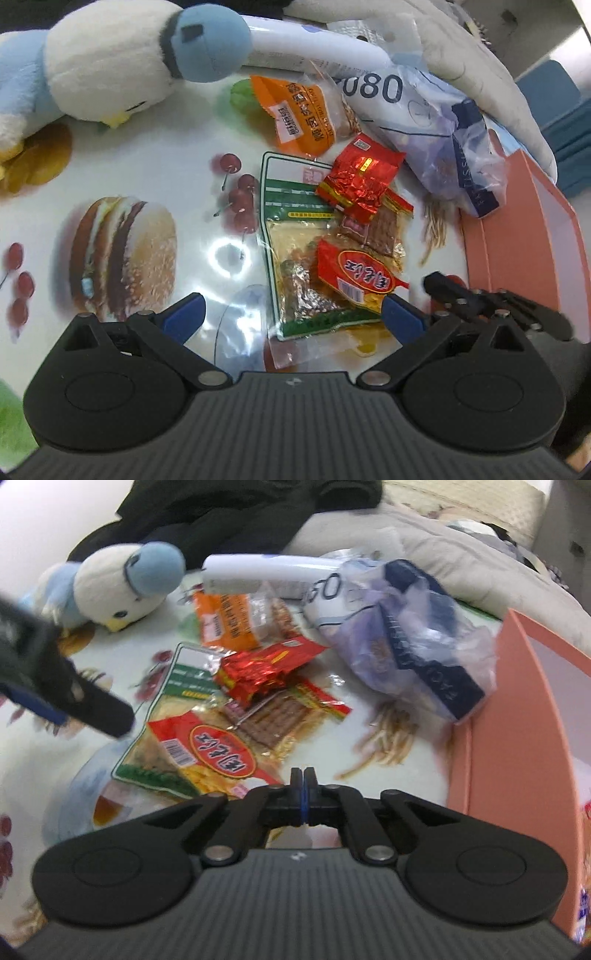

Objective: Organize snacks
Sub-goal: 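Reach the left tool to the green-labelled packet while the right tool reaches the red-yellow strip packet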

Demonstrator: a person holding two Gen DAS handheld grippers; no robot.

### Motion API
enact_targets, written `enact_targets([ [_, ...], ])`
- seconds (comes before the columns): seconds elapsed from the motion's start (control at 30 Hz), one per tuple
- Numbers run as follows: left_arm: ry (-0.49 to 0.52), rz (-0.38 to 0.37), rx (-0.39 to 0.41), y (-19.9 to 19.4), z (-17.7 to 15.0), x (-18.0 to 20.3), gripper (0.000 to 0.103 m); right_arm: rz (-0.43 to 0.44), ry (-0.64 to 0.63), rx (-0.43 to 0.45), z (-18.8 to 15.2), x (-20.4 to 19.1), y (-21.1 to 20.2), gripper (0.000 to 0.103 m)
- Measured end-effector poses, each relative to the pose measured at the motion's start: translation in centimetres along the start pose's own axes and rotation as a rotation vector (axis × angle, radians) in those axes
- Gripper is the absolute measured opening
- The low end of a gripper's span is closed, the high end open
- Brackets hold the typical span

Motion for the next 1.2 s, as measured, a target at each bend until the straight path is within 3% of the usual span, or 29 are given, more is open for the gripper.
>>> enact_targets([
  [0.1, -0.023, -0.035, -0.010, 1.3, -0.1, -0.9, 0.099, 0.010, 0.054, 0.008, -0.3, 0.3, -0.7, 0.006],
  [0.23, -0.056, -0.075, 0.043, 2.0, 0.9, -2.3, 0.095, 0.087, 0.041, -0.006, -0.8, -0.4, -1.2, 0.011],
  [0.3, -0.073, -0.079, 0.088, 2.1, 1.8, -2.8, 0.094, 0.098, 0.002, 0.001, -1.3, -1.1, -1.5, 0.036],
  [0.37, -0.096, -0.099, 0.115, 2.1, 2.7, -3.4, 0.091, 0.105, -0.049, 0.019, -1.7, -1.8, -1.9, 0.048],
  [0.47, -0.108, -0.110, 0.140, 2.3, 3.7, -3.7, 0.086, 0.082, -0.134, 0.045, -2.0, -3.0, -2.4, 0.047],
  [0.6, -0.129, -0.136, 0.146, 2.5, 4.5, -3.7, 0.084, -0.032, -0.310, 0.079, -2.3, -5.1, -1.7, 0.043],
  [0.63, -0.130, -0.140, 0.149, 2.5, 4.7, -3.7, 0.084, -0.061, -0.358, 0.071, -2.4, -5.6, -1.2, 0.038],
  [0.73, -0.121, -0.150, 0.149, 2.6, 4.9, -3.7, 0.084, -0.114, -0.436, 0.066, -2.7, -6.4, 0.1, 0.011],
  [0.8, -0.105, -0.169, 0.141, 2.5, 4.6, -3.8, 0.084, -0.114, -0.400, 0.051, -2.6, -6.0, 0.3, 0.006],
  [0.97, -0.075, -0.187, 0.130, 2.4, 3.5, -3.3, 0.086, -0.083, -0.143, 0.070, -1.5, -2.7, -2.0, 0.003],
  [1.1, 0.000, -0.133, 0.122, 2.6, 2.3, -1.5, 0.093, -0.082, 0.000, 0.078, -1.6, -0.8, -3.5, 0.003],
  [1.2, 0.171, -0.038, 0.091, 3.3, 1.3, 1.4, 0.093, -0.099, 0.061, 0.080, -1.8, -0.1, -4.1, 0.003],
])
Point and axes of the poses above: each gripper's, at about its wrist camera, not at the fingertips, and y roughly the way its jaws point, x to its right, z to its top, the point moved 1 cm from there along y, roughly the way its jaws point, and after that the axes turned 8 degrees about -x, right-handed, at the moved point
